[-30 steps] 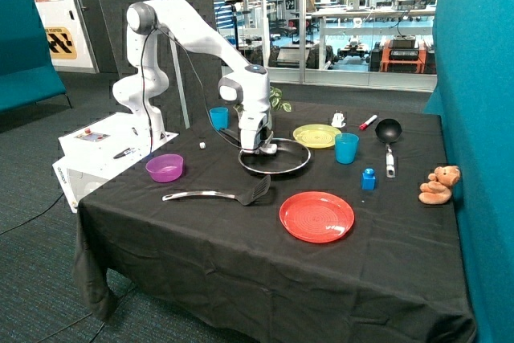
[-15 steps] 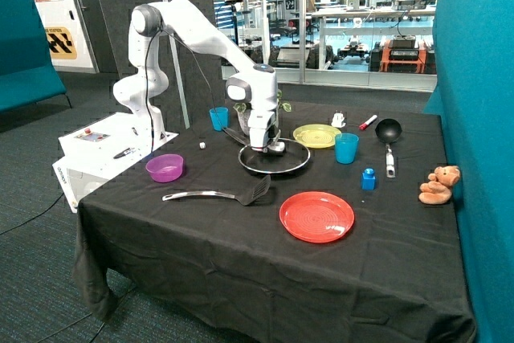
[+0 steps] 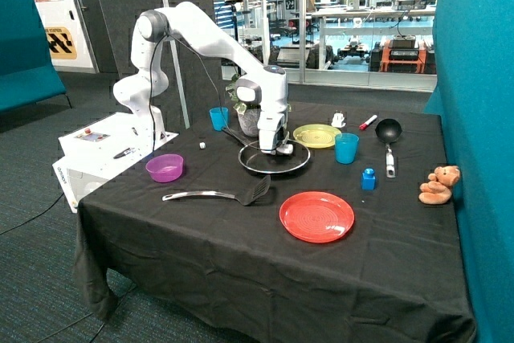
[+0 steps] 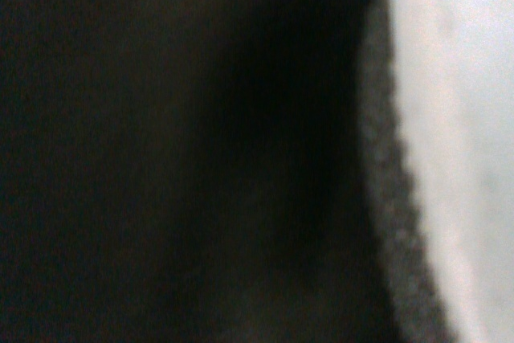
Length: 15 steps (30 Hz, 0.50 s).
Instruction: Clean the pan
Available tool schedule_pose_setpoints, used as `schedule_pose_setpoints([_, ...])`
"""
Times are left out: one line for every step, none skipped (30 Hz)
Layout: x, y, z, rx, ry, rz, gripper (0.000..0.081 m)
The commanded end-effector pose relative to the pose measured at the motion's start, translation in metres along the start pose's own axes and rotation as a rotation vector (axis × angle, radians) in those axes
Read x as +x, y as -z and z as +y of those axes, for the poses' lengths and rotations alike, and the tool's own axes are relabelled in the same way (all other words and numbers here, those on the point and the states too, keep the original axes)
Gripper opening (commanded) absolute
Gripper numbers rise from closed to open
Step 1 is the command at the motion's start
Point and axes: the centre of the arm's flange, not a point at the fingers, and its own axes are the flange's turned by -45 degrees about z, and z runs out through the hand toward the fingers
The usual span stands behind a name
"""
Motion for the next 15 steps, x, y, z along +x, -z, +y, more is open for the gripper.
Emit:
schedule_pose_setpoints([0.012,0.001,0.024,0.0044,-0.024,-0.0025,0.0000])
schedule_pose_setpoints([0.012,0.001,0.028,0.0044,-0.027,-0.0026,0.0000])
schedule_pose_setpoints([0.013,0.002,0.034,0.0044,-0.032,-0.0026,0.0000])
schedule_pose_setpoints([0.013,0.002,0.039,0.0044,-0.036,-0.0026,0.0000])
schedule_pose_setpoints([0.013,0.002,0.041,0.0044,-0.036,-0.0026,0.0000])
schedule_pose_setpoints([0.013,0.002,0.043,0.0044,-0.036,-0.0026,0.0000])
schedule_pose_setpoints([0.012,0.002,0.045,0.0044,-0.040,-0.0026,0.0000])
schedule_pose_setpoints([0.012,0.002,0.048,0.0044,-0.041,-0.0026,0.0000])
schedule_pose_setpoints([0.012,0.002,0.051,0.0044,-0.045,-0.0026,0.0000])
schedule_pose_setpoints([0.011,0.002,0.055,0.0044,-0.047,-0.0026,0.0000])
schedule_pose_setpoints([0.010,0.002,0.058,0.0044,-0.050,-0.0026,0.0000])
schedule_pose_setpoints([0.008,0.002,0.060,0.0044,-0.051,-0.0026,0.0000])
schedule_pose_setpoints([0.008,0.002,0.061,0.0044,-0.051,-0.0026,0.0000])
schedule_pose_setpoints([0.007,0.002,0.062,0.0044,-0.052,-0.0026,0.0000])
schedule_pose_setpoints([0.006,0.002,0.063,0.0044,-0.052,-0.0026,0.0000])
